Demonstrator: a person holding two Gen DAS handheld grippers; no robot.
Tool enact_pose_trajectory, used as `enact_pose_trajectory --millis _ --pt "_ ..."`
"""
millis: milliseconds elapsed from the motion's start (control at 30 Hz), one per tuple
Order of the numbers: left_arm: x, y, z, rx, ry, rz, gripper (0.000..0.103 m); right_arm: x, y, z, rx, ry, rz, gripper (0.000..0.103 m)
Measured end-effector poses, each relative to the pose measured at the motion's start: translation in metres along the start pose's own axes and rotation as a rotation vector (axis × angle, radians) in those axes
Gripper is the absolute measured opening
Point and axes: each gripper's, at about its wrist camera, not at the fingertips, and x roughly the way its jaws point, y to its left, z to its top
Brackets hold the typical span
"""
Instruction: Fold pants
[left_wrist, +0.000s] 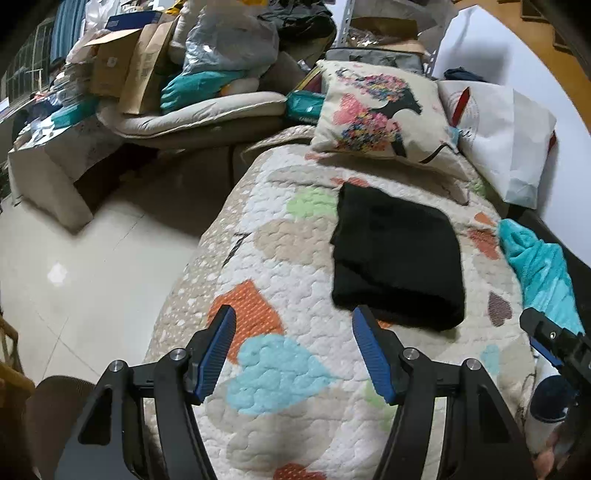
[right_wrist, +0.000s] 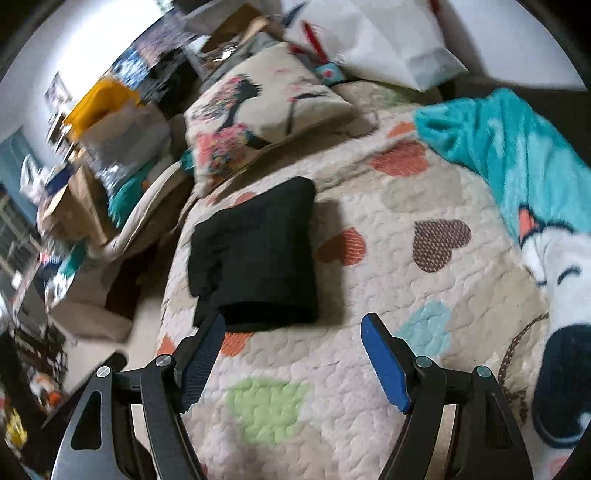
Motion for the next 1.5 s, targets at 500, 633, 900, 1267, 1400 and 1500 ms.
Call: enact_pose_trajectory --millis 500,633,900,1267,1400,1500 --pt "0.009 -0.013 -0.009 0.11 0.029 0.03 0.071 0.036 0.006 -0.015 -0.038 0.026 -0.054 0.082" --pt "0.02 -0.013 -0.012 0.115 0.063 0.041 0.071 0.051 -0.011 -0.022 0.036 0.073 -0.053 0.082" --pt "0.035 -0.01 -0.017 0.103 0.115 0.036 0.071 0.055 -0.009 -0.026 0.032 0.08 -0.049 0.082" --pt "0.044 -0.002 -0.021 0.088 0.14 0.031 0.071 0.064 -0.005 -0.033 0.006 0.106 -0.069 0.082" --pt "0.047 0.0 -0.022 0.086 0.15 0.028 0.071 0.068 -0.005 -0.035 0.002 0.117 -0.074 0.082" --pt "0.05 0.001 -0.023 0.081 0.157 0.027 0.071 0.071 -0.005 -0.037 0.0 0.123 -0.077 0.082"
